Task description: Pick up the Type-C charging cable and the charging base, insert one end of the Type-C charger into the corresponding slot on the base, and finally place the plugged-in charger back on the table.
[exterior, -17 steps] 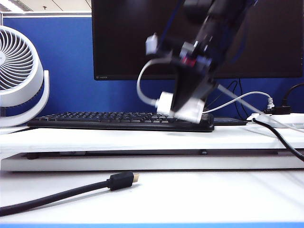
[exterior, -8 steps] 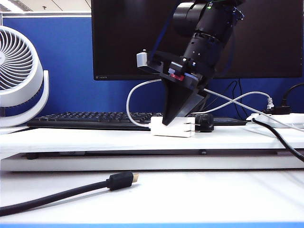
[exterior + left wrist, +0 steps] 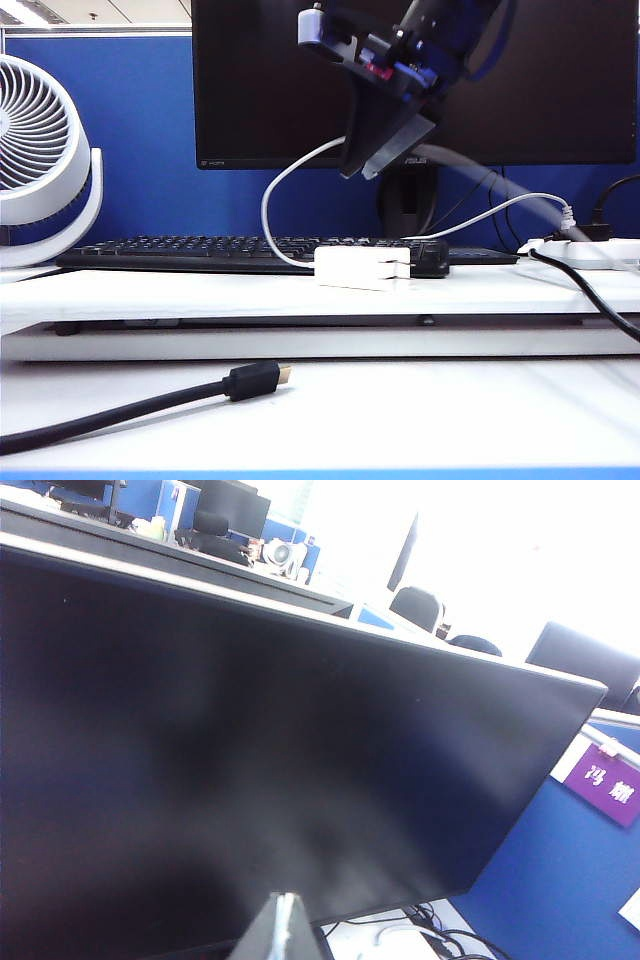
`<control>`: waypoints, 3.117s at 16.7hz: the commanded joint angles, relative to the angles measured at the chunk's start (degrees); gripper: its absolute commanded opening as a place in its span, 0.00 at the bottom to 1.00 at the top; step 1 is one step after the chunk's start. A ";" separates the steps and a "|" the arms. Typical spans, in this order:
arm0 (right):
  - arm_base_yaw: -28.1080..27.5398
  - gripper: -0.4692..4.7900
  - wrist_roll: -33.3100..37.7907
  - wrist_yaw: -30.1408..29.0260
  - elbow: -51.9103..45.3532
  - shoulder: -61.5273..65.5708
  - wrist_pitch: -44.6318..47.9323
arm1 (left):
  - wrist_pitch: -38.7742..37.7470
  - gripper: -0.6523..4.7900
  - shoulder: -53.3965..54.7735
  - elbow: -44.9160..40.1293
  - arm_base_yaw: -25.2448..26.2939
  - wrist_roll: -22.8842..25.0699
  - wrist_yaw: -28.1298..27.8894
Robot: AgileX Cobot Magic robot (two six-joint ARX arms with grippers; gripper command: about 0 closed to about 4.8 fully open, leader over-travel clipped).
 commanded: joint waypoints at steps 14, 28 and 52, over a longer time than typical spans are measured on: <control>0.04 0.08 18.71 -3.52 0.02 -39.08 3.76 | -14.19 0.11 -9.97 0.22 -0.17 6.21 -1.40; -0.09 0.08 31.43 16.66 -63.30 -70.64 36.68 | -51.69 0.11 -47.95 -5.90 -0.09 15.23 -8.85; -0.09 0.08 37.55 24.44 -78.36 -70.88 36.68 | 15.89 0.11 -75.34 -104.13 10.12 20.13 0.33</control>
